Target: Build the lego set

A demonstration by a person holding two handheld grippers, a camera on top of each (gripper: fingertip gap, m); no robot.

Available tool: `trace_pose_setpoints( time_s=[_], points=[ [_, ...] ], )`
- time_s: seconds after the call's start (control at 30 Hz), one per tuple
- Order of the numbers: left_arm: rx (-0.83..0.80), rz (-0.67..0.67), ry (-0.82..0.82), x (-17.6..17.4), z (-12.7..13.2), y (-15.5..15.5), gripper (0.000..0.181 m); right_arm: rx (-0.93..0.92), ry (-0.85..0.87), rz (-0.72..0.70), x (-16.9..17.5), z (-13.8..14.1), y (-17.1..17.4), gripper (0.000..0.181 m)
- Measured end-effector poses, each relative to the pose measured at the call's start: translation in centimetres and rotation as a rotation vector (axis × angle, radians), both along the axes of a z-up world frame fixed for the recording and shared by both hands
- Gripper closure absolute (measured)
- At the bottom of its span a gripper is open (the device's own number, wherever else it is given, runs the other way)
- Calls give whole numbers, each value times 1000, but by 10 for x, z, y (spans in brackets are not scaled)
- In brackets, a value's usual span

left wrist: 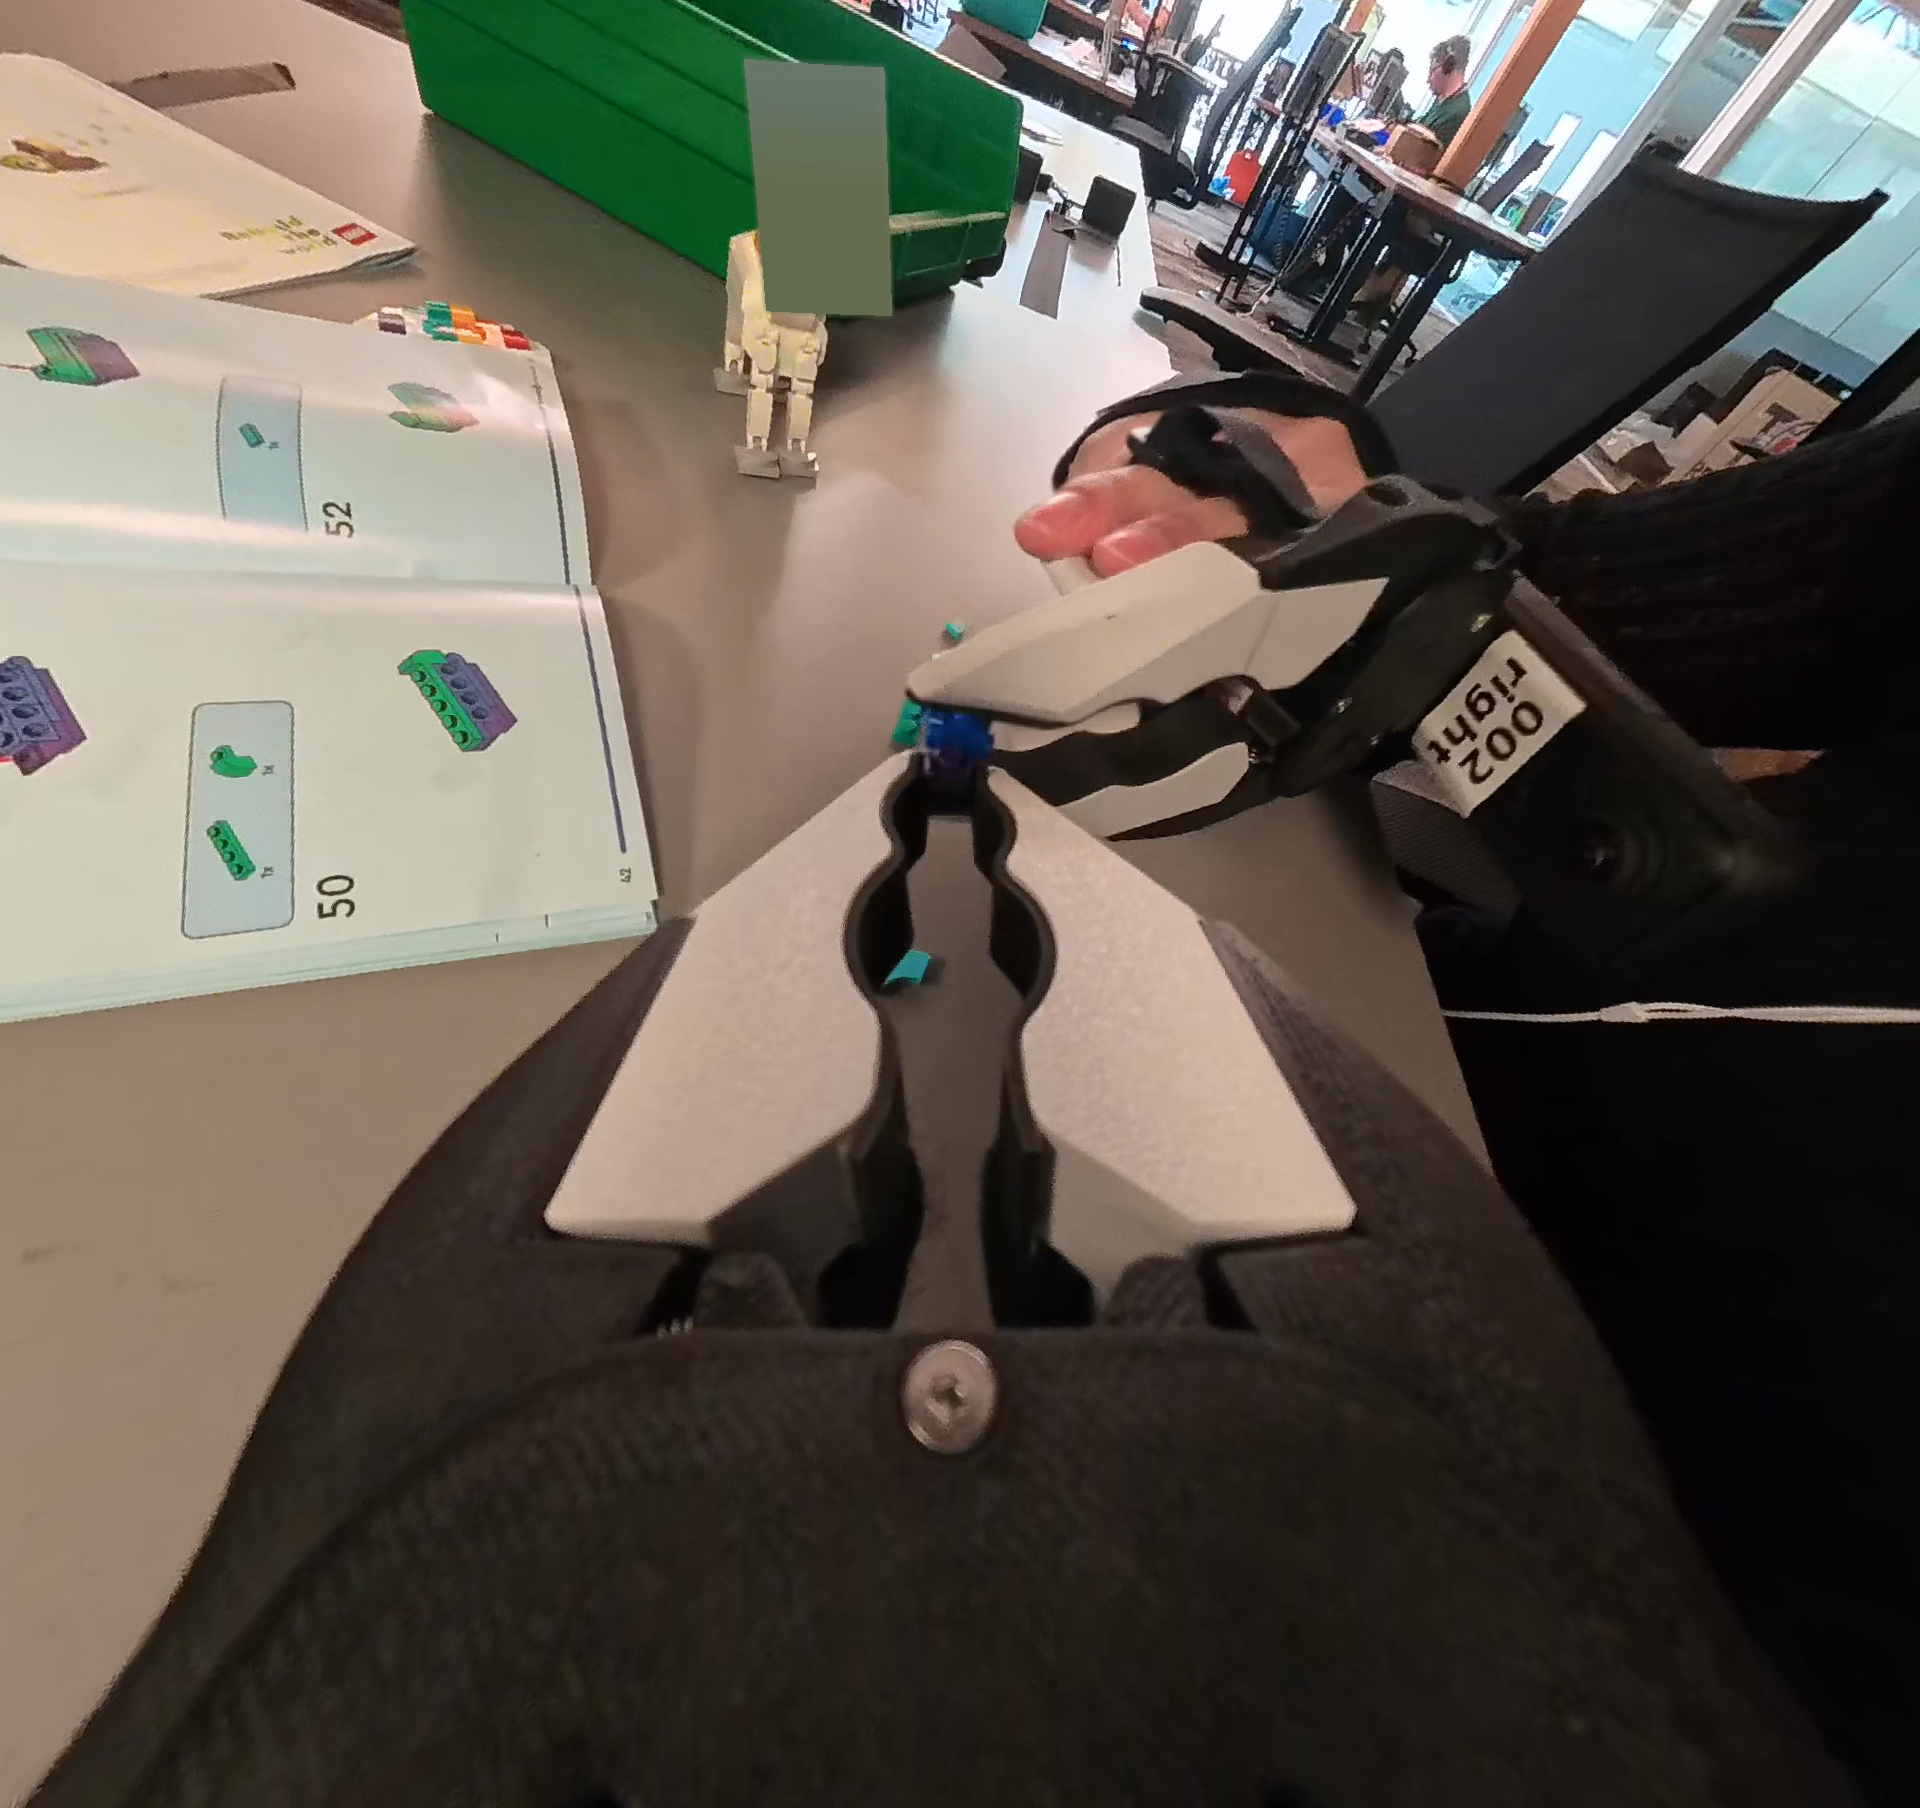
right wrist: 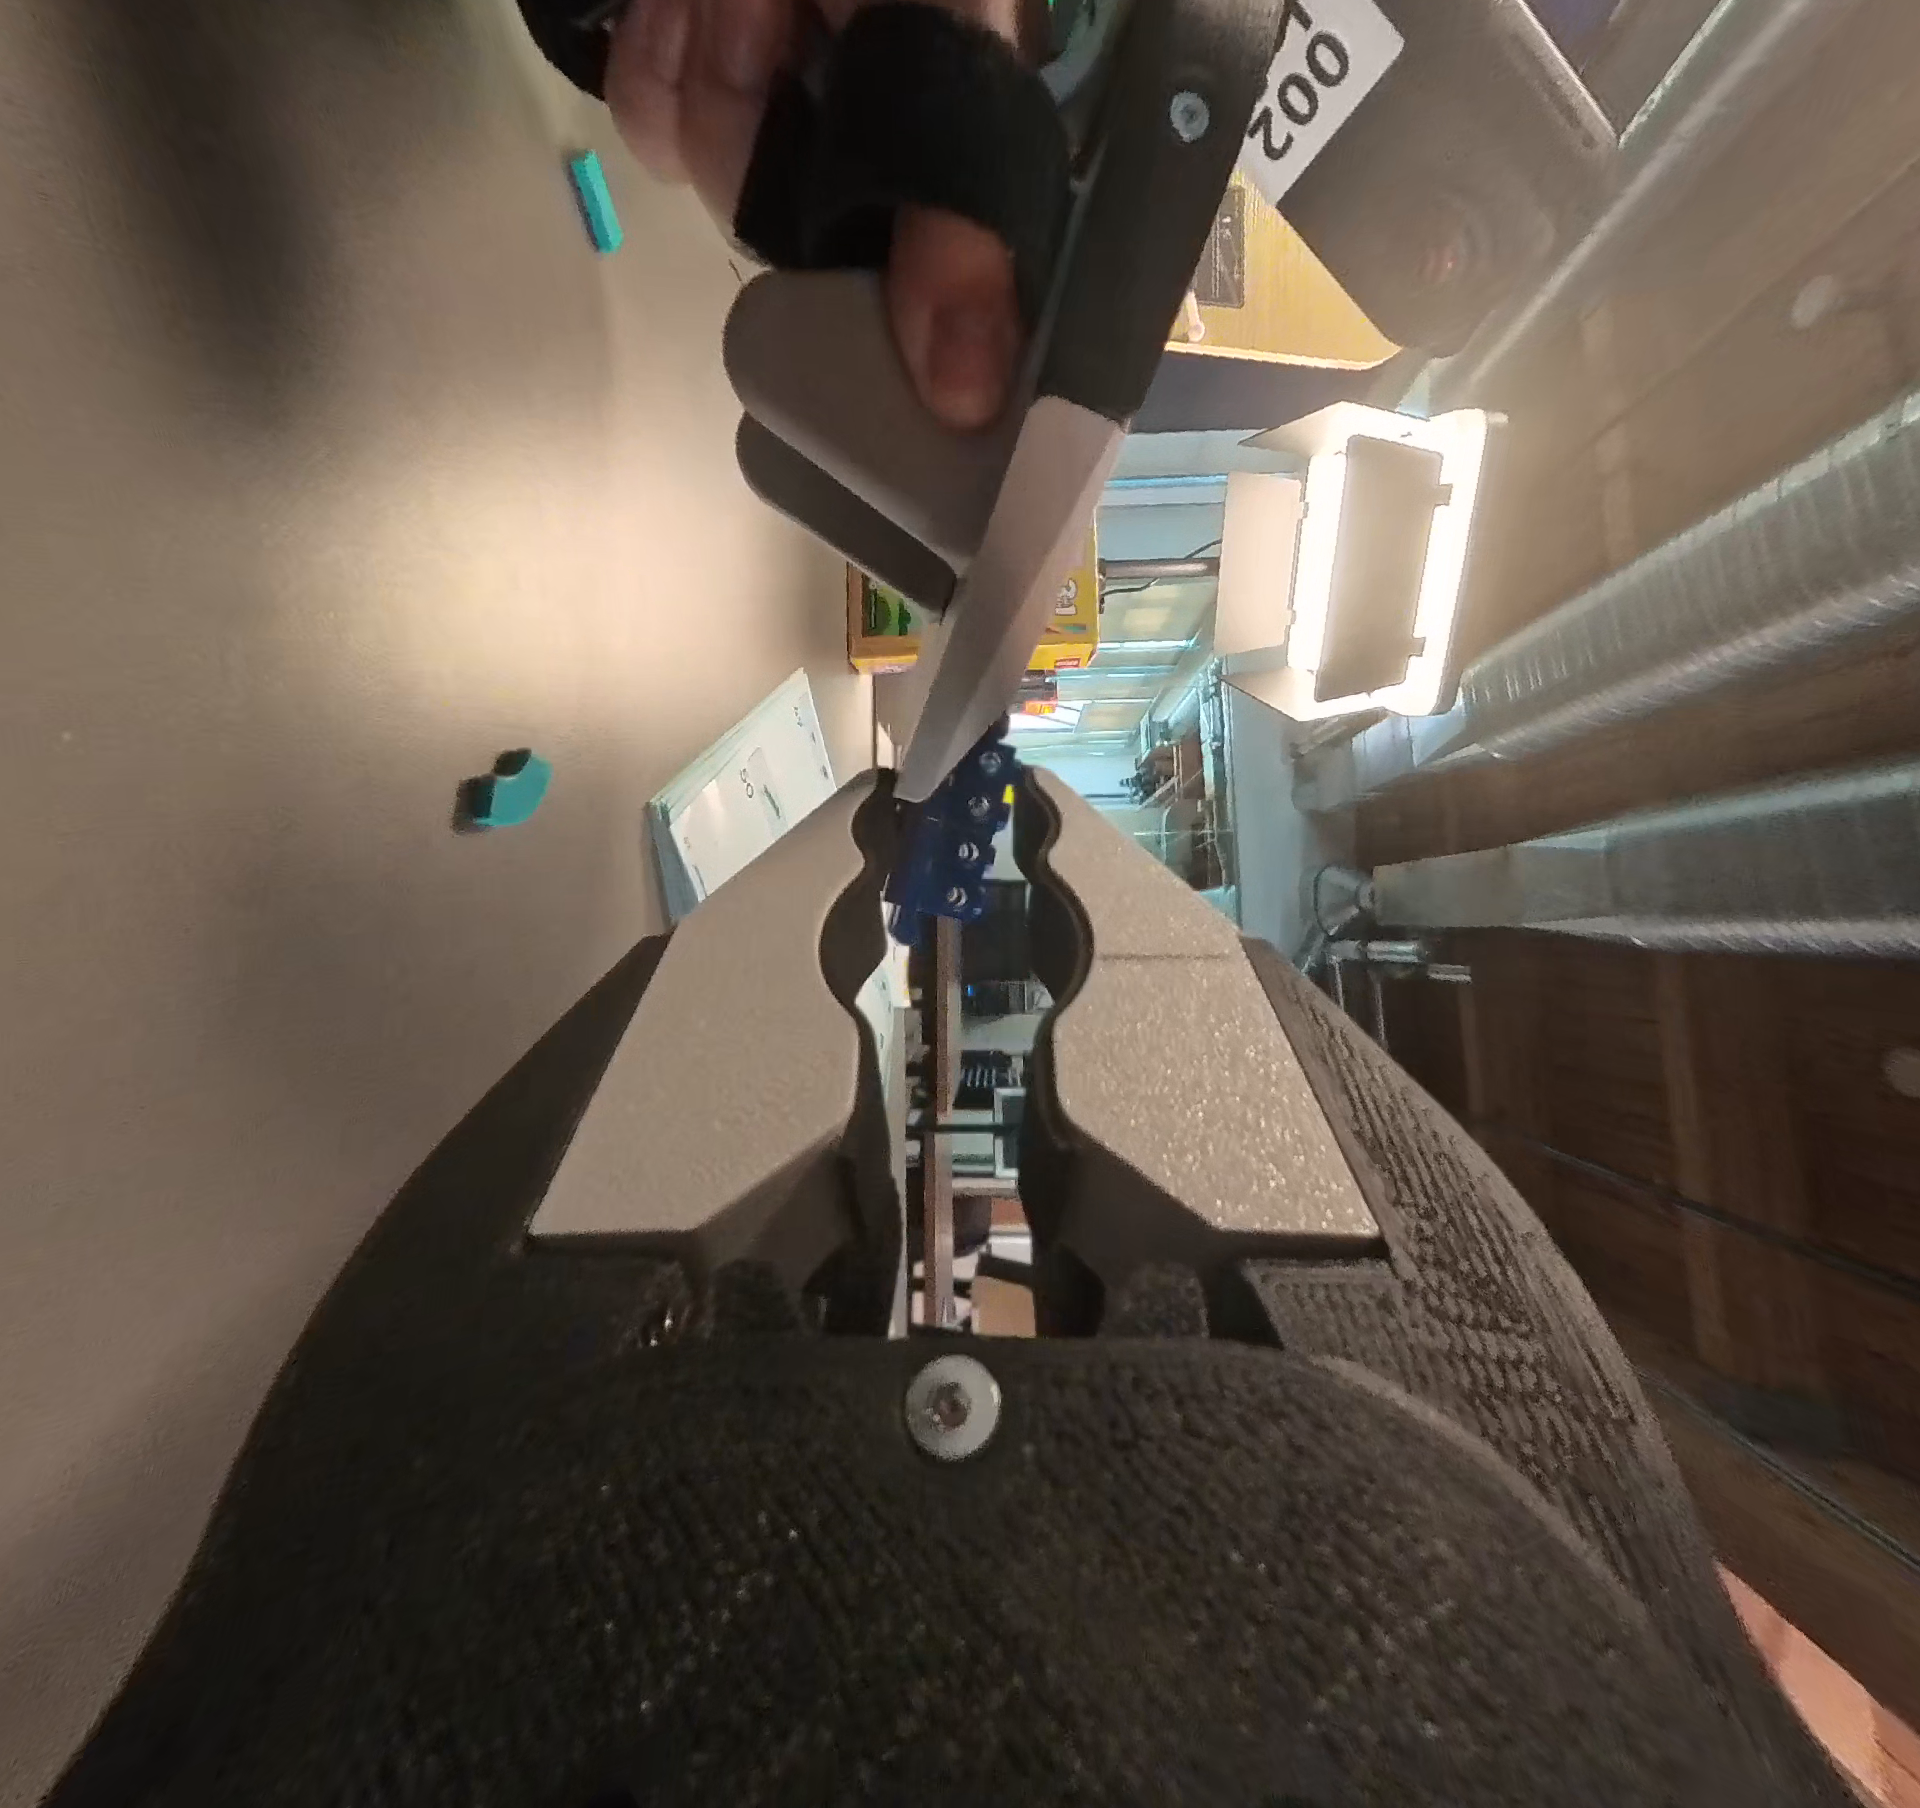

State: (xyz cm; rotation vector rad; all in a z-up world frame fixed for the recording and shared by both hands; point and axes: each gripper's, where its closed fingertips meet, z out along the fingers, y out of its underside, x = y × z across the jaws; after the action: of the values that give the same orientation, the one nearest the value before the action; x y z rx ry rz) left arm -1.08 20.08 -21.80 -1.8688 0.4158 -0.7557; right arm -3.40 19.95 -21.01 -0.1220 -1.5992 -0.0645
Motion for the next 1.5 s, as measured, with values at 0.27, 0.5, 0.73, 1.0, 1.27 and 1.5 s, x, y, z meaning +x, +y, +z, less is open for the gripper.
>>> trace_pose_setpoints(
  time_s=[0.27,0.5,0.73,1.0,1.27,1.5],
  points=[
    [-3,-13,0,0,-2,0,173,-121,-47,23,0,-5,0,163],
    [-53,-30,-88,0,1,-2,168,-407,-84,59,-2,-4,1,163],
    [-67,-34,-105,0,1,-2,168,-479,-98,74,-2,-5,1,162],
    [-82,-6,-129,-3,4,0,173,-429,-55,62,-3,0,2,163],
    [-53,19,-38,-1,0,0,174,-51,8,23,-1,0,1,163],
    [-63,36,-133,-14,1,4,174,-548,-92,100,-1,3,8,143]
  ],
)
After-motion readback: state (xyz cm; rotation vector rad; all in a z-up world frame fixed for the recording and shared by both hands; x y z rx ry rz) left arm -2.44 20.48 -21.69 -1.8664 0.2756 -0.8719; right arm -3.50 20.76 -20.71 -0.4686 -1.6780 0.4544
